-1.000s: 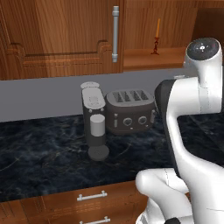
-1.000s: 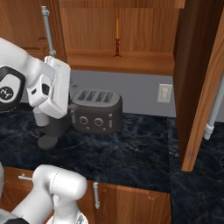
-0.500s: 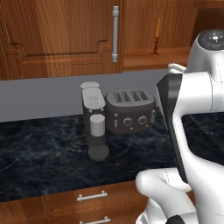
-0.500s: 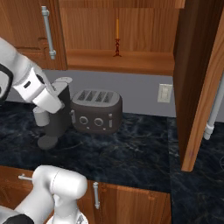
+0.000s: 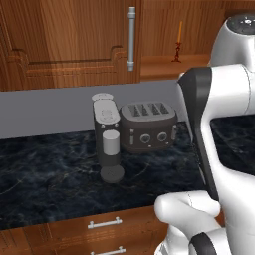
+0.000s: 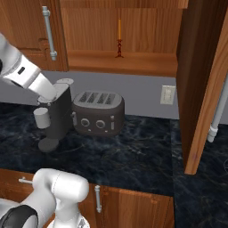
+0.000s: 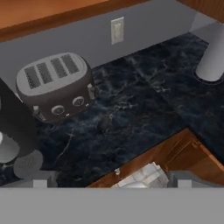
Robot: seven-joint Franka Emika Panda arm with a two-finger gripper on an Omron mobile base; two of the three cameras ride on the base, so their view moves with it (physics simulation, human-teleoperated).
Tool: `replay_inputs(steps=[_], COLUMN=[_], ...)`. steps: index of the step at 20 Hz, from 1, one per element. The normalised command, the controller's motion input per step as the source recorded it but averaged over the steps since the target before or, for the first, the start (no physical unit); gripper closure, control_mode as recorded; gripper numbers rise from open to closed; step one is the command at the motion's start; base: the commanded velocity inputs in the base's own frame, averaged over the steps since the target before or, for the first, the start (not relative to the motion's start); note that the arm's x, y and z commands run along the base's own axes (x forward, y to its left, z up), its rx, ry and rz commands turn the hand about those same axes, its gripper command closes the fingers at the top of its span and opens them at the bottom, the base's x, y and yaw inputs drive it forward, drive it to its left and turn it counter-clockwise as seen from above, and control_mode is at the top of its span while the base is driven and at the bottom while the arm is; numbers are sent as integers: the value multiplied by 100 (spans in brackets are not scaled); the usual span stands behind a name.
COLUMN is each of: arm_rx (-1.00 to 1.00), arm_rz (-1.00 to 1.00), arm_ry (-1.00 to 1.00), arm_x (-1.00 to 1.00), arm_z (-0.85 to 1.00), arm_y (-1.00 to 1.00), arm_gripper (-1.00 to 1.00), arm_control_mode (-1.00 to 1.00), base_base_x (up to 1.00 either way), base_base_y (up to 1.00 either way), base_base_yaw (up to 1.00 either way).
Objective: Get the candle and the wine from the cabinet and move them to the dining counter.
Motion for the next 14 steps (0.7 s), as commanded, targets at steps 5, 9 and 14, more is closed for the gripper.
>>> replay_inputs(steps=[5, 9, 14], arm_rx=[0, 0, 0], arm_rz=[14, 11, 11], arm_ry=[-2, -2, -14], arm_x=[2, 14, 26], arm_z=[3, 3, 2], arm_y=[42, 41, 40], arm_gripper=[-100, -100, -100], arm_control_mode=[-100, -100, -100], base_base_x=[0, 0, 0], base_base_y=[0, 0, 0], base_base_yaw=[0, 0, 0])
